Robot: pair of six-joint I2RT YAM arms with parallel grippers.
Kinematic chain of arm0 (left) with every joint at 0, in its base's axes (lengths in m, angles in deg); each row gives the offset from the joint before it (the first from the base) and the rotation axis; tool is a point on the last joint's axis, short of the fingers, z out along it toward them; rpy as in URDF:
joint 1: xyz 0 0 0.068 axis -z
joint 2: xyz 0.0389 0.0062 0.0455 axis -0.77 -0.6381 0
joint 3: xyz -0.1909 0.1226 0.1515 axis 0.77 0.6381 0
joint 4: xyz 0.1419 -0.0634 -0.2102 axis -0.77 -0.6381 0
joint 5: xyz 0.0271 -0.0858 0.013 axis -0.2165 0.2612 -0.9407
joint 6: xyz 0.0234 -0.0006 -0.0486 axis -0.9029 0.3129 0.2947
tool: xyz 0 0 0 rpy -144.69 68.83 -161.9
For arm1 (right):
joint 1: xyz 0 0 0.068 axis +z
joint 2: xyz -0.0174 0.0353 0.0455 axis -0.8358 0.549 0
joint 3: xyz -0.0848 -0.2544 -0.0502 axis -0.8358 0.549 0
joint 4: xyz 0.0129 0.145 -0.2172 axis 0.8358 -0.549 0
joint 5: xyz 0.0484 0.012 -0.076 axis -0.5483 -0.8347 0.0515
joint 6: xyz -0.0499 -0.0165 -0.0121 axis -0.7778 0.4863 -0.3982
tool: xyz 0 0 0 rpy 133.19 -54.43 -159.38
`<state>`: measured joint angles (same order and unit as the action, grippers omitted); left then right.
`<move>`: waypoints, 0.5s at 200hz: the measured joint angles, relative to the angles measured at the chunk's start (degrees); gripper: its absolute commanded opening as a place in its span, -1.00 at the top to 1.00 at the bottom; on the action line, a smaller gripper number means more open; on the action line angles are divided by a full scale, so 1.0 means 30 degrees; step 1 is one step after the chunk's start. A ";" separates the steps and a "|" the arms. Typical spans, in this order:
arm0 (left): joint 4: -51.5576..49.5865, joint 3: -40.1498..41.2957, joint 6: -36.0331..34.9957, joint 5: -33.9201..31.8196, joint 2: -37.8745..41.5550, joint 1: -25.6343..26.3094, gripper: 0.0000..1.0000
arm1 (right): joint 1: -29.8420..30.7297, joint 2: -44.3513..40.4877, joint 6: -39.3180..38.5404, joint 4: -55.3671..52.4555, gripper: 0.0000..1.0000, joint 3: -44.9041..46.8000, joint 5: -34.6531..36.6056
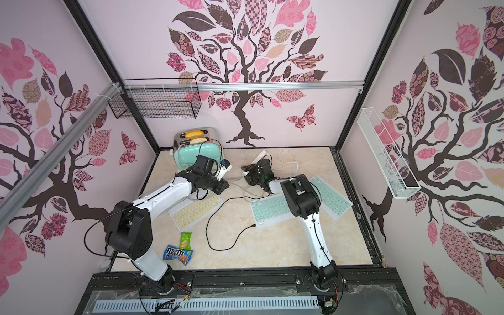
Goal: Unplug the wireless keyboard
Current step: Pick up the socket from the center of the board.
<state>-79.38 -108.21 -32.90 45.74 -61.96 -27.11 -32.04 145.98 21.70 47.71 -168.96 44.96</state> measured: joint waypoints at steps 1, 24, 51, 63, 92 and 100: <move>0.0000 0.0000 0.0000 0.0000 0.0007 0.0000 1.00 | 0.0000 0.0007 0.0022 0.0029 -0.12 0.0000 0.0007; 0.0029 0.0007 0.0117 0.0117 0.0036 0.0000 1.00 | 0.0022 0.0240 0.0029 0.0838 0.15 0.0073 0.0058; 0.0015 0.0015 0.0233 0.0168 0.0058 0.0000 1.00 | 0.0000 0.0219 -0.0211 0.1712 0.43 0.0146 0.0240; 0.0051 0.0080 0.0299 0.0153 0.0058 0.0000 1.00 | 0.0007 0.0219 -0.0444 0.1705 0.53 0.0226 0.0248; 0.0022 0.0379 0.0423 0.0117 0.0058 0.0000 0.74 | 0.0000 -0.0124 -0.1246 0.0969 0.74 0.0444 0.0248; -0.0036 0.0379 0.0488 0.0109 0.0058 0.0000 0.62 | 0.0000 -0.0299 -0.1464 0.0517 0.81 0.0452 0.0255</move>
<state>-79.49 -107.07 -31.44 46.07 -61.79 -27.11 -32.04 145.08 17.31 49.26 -167.60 45.73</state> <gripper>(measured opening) 0.133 0.457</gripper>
